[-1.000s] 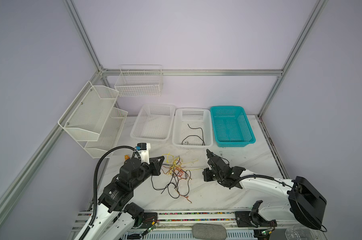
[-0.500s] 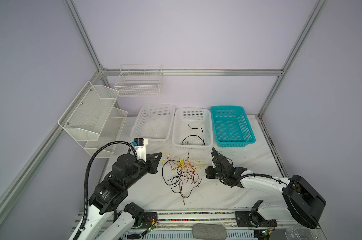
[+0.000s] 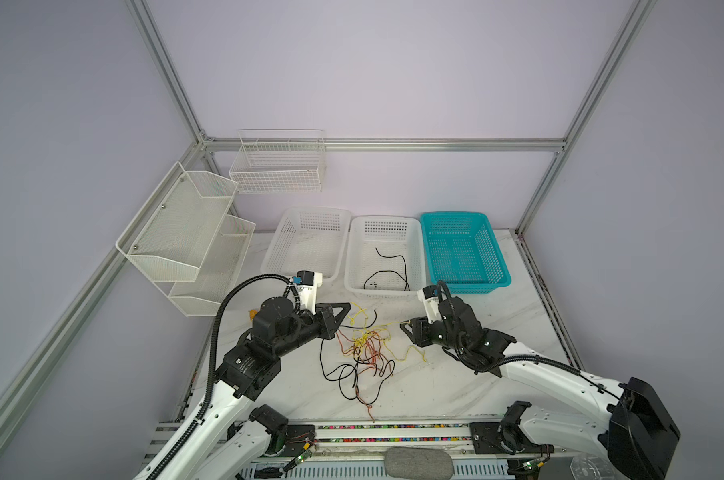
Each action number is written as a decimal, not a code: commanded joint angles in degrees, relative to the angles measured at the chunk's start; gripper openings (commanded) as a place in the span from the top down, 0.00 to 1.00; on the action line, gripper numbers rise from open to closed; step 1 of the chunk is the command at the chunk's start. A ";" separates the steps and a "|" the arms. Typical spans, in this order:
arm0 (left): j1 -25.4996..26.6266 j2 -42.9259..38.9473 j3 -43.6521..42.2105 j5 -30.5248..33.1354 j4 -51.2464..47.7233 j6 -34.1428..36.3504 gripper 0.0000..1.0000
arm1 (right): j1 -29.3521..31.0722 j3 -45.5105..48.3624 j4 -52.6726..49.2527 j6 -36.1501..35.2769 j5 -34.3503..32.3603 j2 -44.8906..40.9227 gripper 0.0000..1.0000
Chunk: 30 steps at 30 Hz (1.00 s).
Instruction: Untangle the cables
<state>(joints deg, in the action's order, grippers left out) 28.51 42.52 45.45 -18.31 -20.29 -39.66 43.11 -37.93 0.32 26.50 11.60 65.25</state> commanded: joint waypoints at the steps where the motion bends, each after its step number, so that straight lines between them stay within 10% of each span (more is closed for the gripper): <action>1: -0.30 -0.36 -2.52 -4.12 7.52 -0.84 1.00 | -0.13 -1.79 -1.42 -1.96 1.80 -2.87 0.59; 8: -0.12 -0.09 -4.13 -7.10 12.20 -1.86 1.00 | 1.52 -1.53 8.65 -3.78 10.01 -4.32 0.56; 22: -0.12 0.21 -6.90 -1.70 16.96 -7.56 1.00 | 3.81 -1.40 8.17 -1.43 -2.32 -17.34 0.56; 30: -0.02 2.03 -4.96 -1.84 18.78 -9.82 1.00 | 10.13 1.67 17.21 -0.17 7.18 -10.34 0.58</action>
<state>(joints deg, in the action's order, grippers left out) 28.51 44.95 40.66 -20.53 -6.11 -47.90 50.04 -38.28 12.86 25.26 15.97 53.12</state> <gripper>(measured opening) 0.048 0.420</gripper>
